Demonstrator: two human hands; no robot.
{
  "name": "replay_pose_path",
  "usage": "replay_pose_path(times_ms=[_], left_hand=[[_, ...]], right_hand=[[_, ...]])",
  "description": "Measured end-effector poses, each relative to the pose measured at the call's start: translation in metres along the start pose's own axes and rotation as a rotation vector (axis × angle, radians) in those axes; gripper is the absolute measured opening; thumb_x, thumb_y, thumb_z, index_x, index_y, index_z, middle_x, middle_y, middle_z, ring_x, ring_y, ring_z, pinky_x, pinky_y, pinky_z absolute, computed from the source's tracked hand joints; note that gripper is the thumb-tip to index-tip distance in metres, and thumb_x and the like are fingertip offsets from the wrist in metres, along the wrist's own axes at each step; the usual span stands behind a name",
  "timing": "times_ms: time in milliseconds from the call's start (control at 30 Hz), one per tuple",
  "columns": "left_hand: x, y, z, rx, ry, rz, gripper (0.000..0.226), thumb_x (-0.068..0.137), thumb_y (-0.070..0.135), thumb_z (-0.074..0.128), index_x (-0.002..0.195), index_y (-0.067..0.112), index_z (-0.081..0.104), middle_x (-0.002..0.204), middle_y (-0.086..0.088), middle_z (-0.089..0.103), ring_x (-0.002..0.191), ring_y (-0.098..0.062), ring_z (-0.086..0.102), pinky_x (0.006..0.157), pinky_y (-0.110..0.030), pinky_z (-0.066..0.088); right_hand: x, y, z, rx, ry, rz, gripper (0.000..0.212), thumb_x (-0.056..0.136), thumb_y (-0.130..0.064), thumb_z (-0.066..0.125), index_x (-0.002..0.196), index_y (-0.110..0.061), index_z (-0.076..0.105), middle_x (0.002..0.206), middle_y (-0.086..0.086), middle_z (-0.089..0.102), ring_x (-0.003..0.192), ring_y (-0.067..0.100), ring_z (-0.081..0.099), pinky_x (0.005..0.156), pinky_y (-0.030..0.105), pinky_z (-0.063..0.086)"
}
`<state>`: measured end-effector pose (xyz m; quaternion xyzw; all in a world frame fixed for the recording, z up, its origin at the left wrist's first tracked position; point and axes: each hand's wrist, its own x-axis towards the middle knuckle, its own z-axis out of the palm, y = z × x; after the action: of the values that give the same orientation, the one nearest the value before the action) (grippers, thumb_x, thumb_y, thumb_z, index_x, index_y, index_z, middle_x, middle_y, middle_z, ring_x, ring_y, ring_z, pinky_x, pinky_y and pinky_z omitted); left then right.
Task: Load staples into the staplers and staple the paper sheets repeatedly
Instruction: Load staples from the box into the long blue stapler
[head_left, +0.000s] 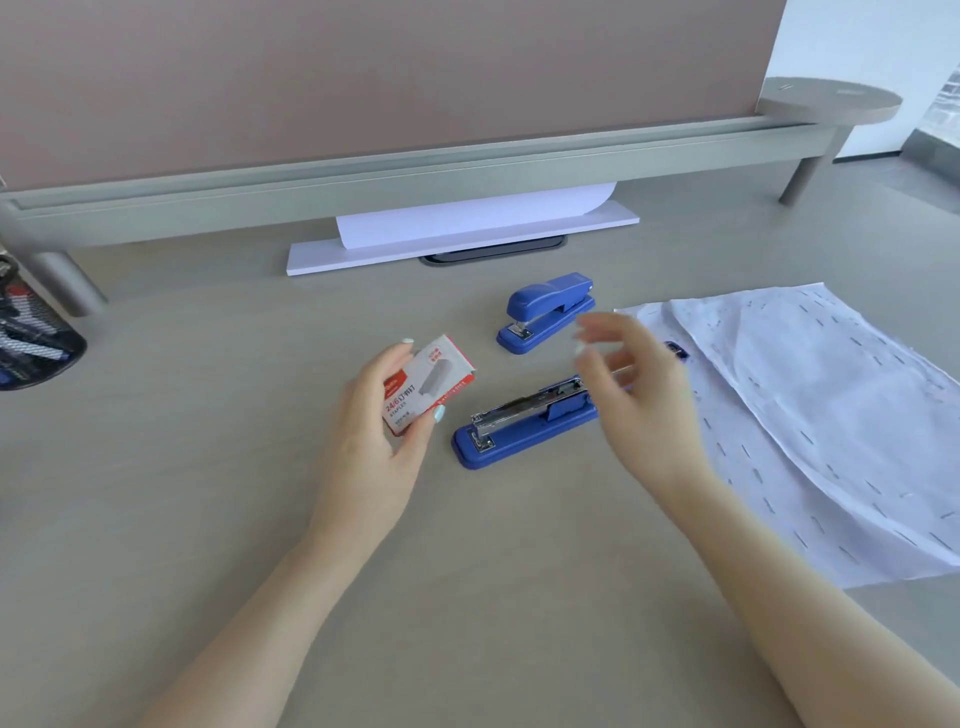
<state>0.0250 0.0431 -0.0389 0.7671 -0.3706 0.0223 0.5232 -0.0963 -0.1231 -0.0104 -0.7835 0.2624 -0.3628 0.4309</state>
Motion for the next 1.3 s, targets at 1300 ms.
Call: replay_pose_path(times_ms=[1300], left_hand=[[-0.008, 0.008, 0.016, -0.050, -0.204, 0.017, 0.042, 0.085, 0.011, 0.061, 0.115, 0.035, 0.044, 0.109, 0.020, 0.048, 0.104, 0.001, 0.045, 0.082, -0.002, 0.033]], right_hand=[[-0.014, 0.004, 0.016, -0.088, -0.181, -0.490, 0.029, 0.082, 0.001, 0.042, 0.092, -0.013, 0.065, 0.113, -0.012, 0.057, 0.088, 0.000, 0.055, 0.071, 0.020, 0.046]])
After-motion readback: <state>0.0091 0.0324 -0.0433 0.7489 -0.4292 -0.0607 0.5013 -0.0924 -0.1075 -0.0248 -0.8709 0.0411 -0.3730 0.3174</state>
